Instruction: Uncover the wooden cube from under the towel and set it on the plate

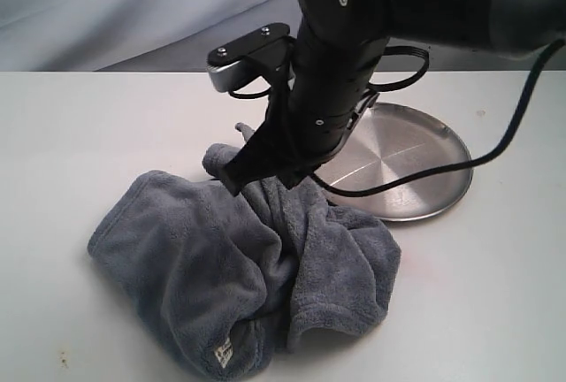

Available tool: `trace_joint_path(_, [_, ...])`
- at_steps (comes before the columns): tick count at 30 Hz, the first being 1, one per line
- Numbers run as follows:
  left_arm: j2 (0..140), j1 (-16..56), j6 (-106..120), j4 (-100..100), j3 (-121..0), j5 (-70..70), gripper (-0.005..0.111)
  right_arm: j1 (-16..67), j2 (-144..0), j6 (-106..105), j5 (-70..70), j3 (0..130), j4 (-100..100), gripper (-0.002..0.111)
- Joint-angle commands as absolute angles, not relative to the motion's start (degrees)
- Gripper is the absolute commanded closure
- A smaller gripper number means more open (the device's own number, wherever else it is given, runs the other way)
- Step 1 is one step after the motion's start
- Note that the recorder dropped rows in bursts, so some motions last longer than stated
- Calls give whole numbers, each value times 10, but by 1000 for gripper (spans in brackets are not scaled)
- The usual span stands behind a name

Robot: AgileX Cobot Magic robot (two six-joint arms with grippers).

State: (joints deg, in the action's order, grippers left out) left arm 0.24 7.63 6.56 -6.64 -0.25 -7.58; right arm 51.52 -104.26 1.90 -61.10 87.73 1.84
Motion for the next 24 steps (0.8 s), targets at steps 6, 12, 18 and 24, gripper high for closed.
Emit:
trace_joint_path(6, [0, 79, 64, -67, 0, -76, 107, 572, -1015, 14, -593, 880, -50, 108])
trace_joint_path(12, [0, 79, 64, -67, 0, -76, 107, 572, -1015, 13, -578, 880, -65, 108])
trace_joint_path(18, [0, 79, 64, -67, 0, -76, 107, 572, -1015, 0, -583, 880, -65, 93])
trace_joint_path(24, [0, 79, 64, -67, 0, -76, 107, 572, -1015, 19, -575, 880, -62, 44])
